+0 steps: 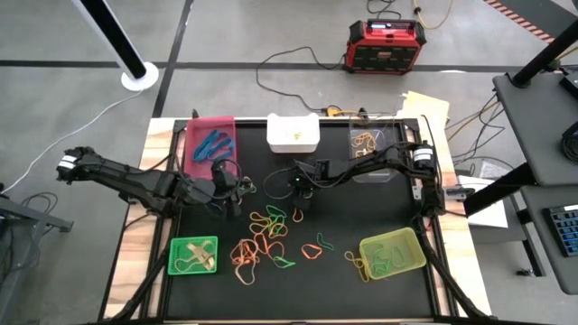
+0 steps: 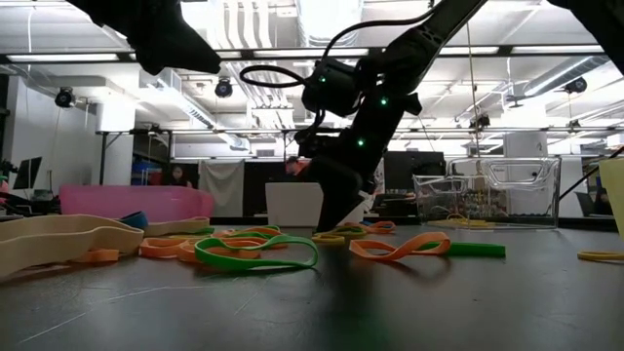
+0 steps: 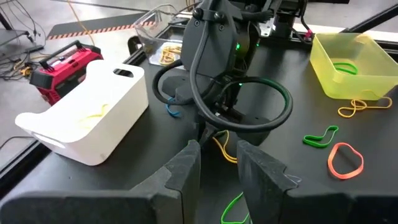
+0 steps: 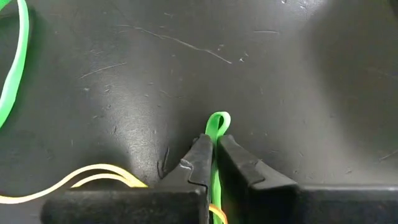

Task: Sort rubber bands into baskets
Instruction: Put the green rubber band into the yellow bin

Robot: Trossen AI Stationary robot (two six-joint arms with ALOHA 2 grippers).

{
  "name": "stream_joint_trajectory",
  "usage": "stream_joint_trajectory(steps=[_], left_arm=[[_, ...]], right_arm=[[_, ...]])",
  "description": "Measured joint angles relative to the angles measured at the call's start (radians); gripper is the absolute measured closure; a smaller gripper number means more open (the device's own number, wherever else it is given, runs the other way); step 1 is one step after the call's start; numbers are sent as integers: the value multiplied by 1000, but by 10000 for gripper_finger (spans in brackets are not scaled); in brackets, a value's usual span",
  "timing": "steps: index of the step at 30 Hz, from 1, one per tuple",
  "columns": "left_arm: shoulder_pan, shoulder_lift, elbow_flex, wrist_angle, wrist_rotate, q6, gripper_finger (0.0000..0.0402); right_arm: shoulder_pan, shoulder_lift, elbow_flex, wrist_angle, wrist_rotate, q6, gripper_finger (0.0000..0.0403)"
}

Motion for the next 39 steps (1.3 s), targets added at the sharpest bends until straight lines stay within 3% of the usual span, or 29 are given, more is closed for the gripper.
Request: stream_joint_trajectory(steps=[11, 21, 24, 29, 32, 34, 39], left_arm=[[0, 0, 0, 2, 0, 0, 311], [0, 0, -5, 3, -13, 0, 311], [0, 0, -6, 3, -15, -1, 311], [0, 0, -10, 8, -16, -1, 311], [0, 0, -11, 8, -16, -1, 311], [0, 0, -13, 7, -15, -2, 311], [-3, 0, -13, 0, -15, -5, 311]], right_arm=[[37, -217, -14, -8, -61, -79, 394], [187, -472, -35, -105, -66, -96, 394], [252, -532, -40, -97, 83, -93, 394], [363, -568, -69, -33, 576, -102, 394], [402, -572, -96, -22, 672, -114, 394], [417, -588, -98, -64, 586, -75, 394], [435, -623, -89, -234, 118, 166, 394]])
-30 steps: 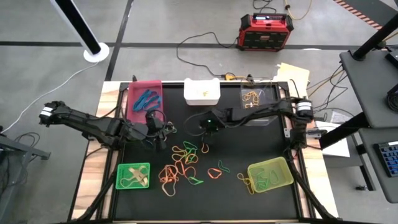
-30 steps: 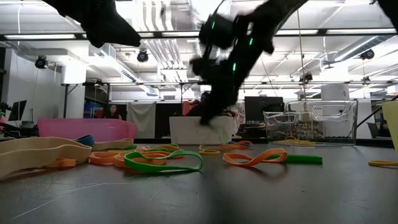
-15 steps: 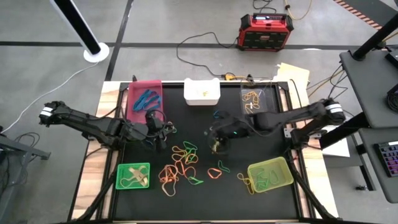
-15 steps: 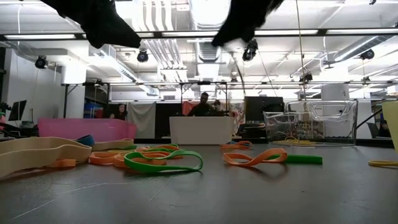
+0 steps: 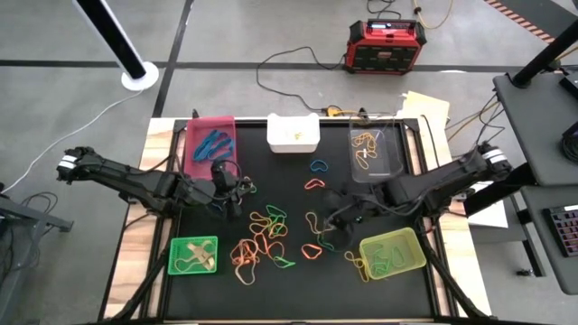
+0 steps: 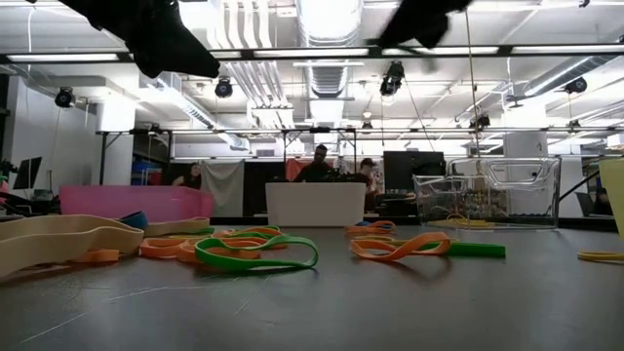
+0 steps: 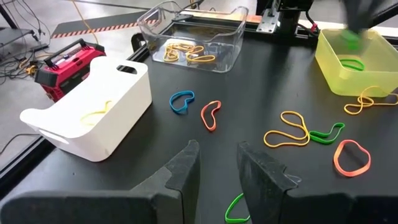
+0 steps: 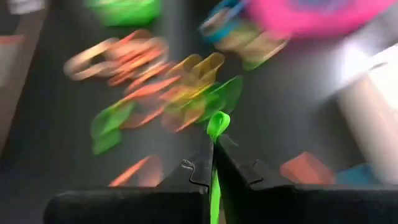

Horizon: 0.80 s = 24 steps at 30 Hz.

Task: Sort rubber bands into baskets
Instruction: Put the green rubber band into the yellow bin

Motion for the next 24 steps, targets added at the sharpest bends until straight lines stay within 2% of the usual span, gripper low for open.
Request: stream_joint_trajectory(steps=[3, 6, 9, 12, 19, 24], left_arm=[[0, 0, 0, 2, 0, 0, 311], [0, 0, 0, 2, 0, 0, 311], [0, 0, 0, 2, 1, 0, 311], [0, 0, 0, 3, 1, 0, 311], [0, 0, 0, 3, 3, 0, 311], [0, 0, 0, 4, 3, 0, 311]], right_arm=[[21, -22, 0, -129, -211, 196, 394], [65, -29, -2, -341, -339, 439, 394], [136, -28, -16, -545, -351, 640, 394], [215, -28, -53, -655, -347, 820, 394], [333, -49, -131, -648, -346, 1097, 379], [360, -53, -160, -649, -345, 1169, 343]])
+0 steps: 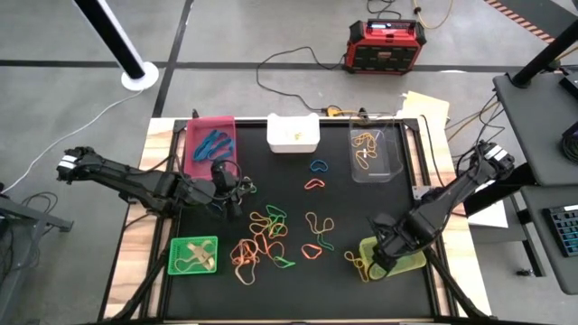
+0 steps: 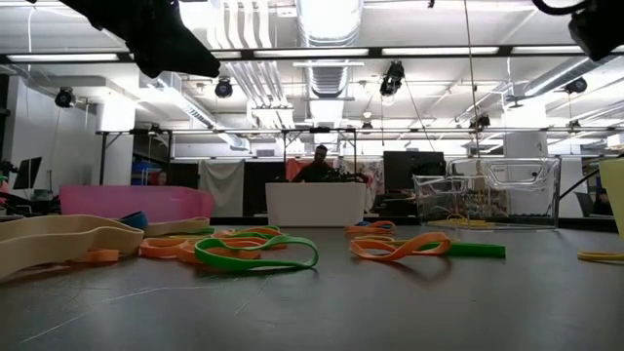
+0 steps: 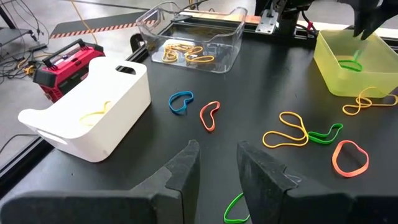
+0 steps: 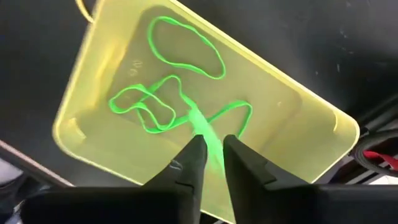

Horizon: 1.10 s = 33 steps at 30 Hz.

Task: Sort rubber bands into baskets
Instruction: Put the green rubber band into the yellow bin

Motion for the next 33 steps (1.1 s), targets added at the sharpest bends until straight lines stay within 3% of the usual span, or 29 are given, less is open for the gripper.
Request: stream_joint_trajectory(steps=[4, 7, 10, 13, 16, 19, 26, 33], left_arm=[[0, 0, 0, 0, 0, 0, 311], [0, 0, 0, 0, 0, 0, 311], [0, 0, 0, 3, 31, 0, 311], [0, 12, 0, 28, 131, -1, 311], [-2, 54, 0, 52, 216, 1, 311], [-2, 120, 0, 83, 262, 29, 311], [-2, 281, 8, 97, 321, 53, 311], [0, 417, 10, 129, 304, 64, 311]], right_arm=[[0, 4, -12, 0, 15, -6, 306], [0, 4, -3, 7, 112, -61, 279], [0, 1, 18, 48, 270, -131, 259], [0, 0, 34, 141, 493, -255, 246], [-1, 0, 27, 287, 725, -458, 240], [-13, 0, 7, 432, 862, -668, 239], [-82, 0, -69, 756, 894, -992, 238], [-145, 0, -191, 1048, 784, -1121, 238]])
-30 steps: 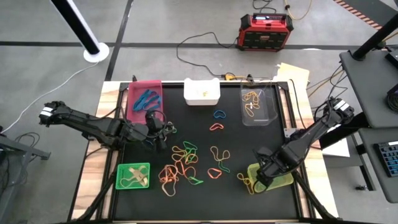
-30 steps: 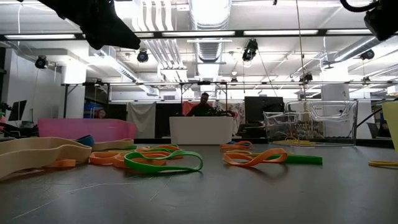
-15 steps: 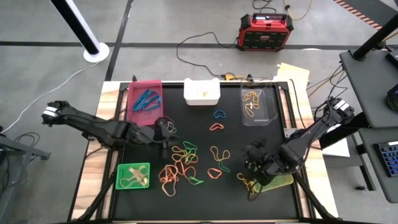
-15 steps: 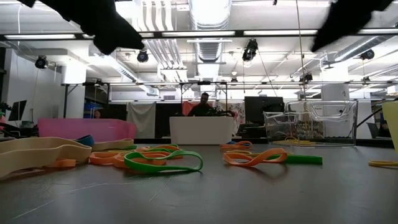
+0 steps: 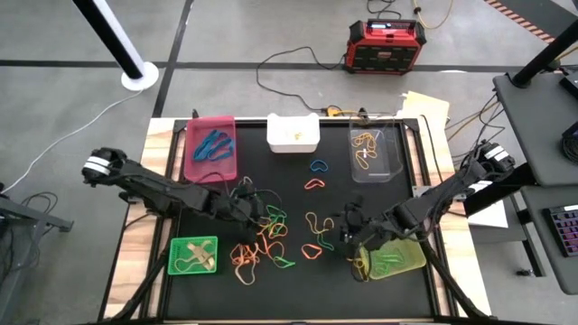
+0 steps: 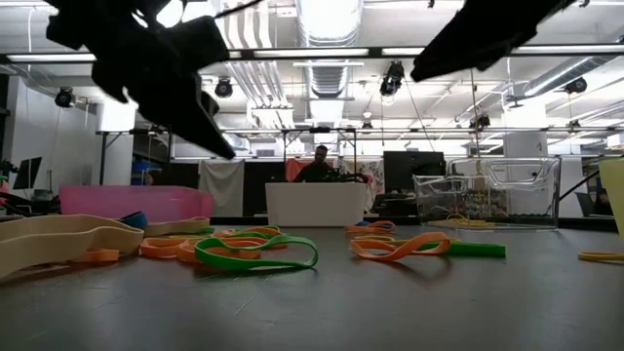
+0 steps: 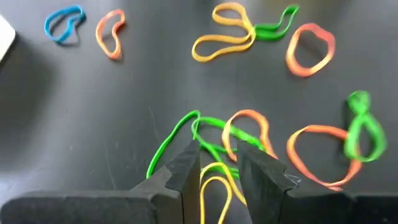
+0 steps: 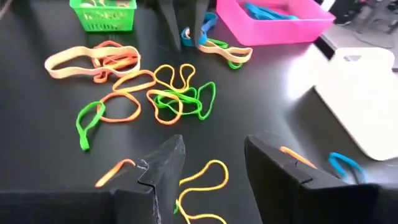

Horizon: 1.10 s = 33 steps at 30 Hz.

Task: Sort rubber bands into baskets
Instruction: Put the green rubber band into the yellow bin

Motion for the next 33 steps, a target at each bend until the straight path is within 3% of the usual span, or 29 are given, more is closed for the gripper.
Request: stream_joint_trajectory(steps=[6, 14, 22, 29, 33], left_arm=[[51, 67, 0, 36, -59, 26, 309], [162, 155, 0, 47, 22, 47, 273], [184, 255, 0, 87, 64, 69, 264], [185, 305, 4, 116, 86, 70, 291], [185, 308, 5, 115, 95, 87, 356]], right_arm=[[-22, 0, -80, 196, -59, -33, 238], [-22, 0, -90, 258, -60, -60, 238], [-22, 0, -91, 263, -52, -69, 238], [-22, 0, -91, 263, -52, -69, 238], [-22, 0, -91, 263, -52, -68, 238]])
